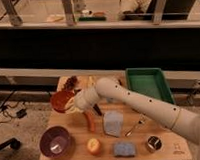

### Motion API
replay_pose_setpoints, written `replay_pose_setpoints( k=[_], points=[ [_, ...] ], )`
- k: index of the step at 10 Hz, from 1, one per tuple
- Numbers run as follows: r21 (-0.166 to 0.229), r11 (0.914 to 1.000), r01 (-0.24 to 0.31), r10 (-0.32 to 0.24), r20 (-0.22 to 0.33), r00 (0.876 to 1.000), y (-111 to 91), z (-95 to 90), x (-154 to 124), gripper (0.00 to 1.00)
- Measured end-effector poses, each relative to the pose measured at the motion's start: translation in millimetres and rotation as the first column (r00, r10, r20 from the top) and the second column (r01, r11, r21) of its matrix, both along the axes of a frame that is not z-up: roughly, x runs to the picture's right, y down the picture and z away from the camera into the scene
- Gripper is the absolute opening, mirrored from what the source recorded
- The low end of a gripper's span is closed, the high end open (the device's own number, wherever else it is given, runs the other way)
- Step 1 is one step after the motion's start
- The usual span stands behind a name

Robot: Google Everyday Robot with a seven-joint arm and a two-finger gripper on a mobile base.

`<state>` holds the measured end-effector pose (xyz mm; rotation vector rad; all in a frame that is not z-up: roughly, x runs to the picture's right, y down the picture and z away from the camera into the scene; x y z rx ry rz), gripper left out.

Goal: Stack bowls on top of each other

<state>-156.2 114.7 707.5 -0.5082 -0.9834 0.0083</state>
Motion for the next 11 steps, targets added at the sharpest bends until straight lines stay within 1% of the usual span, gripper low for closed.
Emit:
replay_pose_setpoints(
  k=[3, 5, 6, 8, 11],
  points=[
    [-0.017, 0.9998, 0.009, -0.008, 0.032, 0.999, 11, -42.9, 0, 0.14],
    [-0.029, 0.9996, 0.009, -0.007, 0.044, 0.999, 16, -62.0, 1, 0.14],
    [-0.037, 0.9993, 0.007, -0.005, 0.056, 0.998, 19, -74.7, -1, 0.14],
    [-0.045, 0.999, -0.003, 0.006, 0.071, 0.997, 24, -92.1, -5, 0.14],
    [-0.078, 0.9966, -0.024, 0.031, 0.086, 0.996, 36, -106.7, -8, 0.14]
  ],
)
